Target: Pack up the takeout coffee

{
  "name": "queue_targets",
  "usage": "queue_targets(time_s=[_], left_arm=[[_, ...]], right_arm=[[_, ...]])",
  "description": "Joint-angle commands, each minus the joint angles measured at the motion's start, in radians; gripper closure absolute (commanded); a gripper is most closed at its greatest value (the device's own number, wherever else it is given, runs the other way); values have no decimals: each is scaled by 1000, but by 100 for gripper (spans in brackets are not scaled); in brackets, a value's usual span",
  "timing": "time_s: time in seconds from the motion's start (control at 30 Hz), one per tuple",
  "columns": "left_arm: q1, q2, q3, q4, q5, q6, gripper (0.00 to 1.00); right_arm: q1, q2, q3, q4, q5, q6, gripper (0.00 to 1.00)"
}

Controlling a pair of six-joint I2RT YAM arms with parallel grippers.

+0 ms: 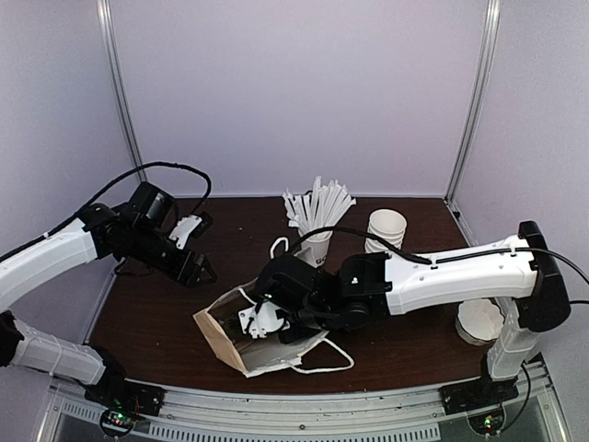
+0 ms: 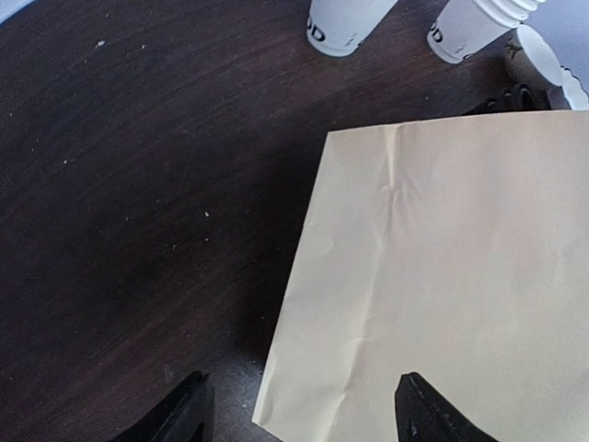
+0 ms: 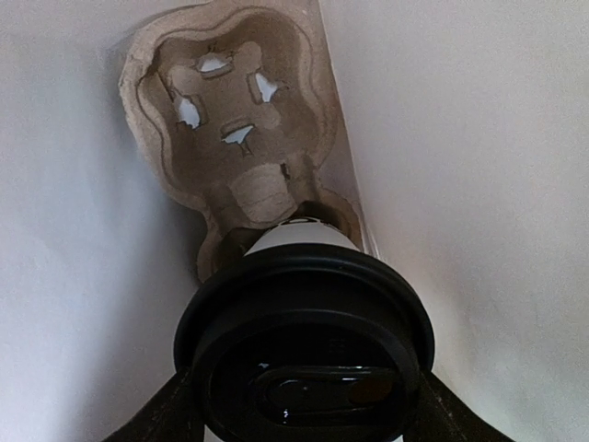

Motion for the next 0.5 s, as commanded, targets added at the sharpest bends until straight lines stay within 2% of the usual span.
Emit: queue_targets(time_s=[0.0, 0.3, 0.47], left_arm=[[68, 102, -17, 119, -1, 41, 29], [107, 326, 26, 232, 125, 101, 30], [107, 362, 28, 256, 149, 110, 30]], right_arm=[[-14, -15, -7, 53, 4, -4, 62], [-22, 19, 2, 76, 11, -23, 62], [-30, 42, 1, 92, 19, -26, 62]])
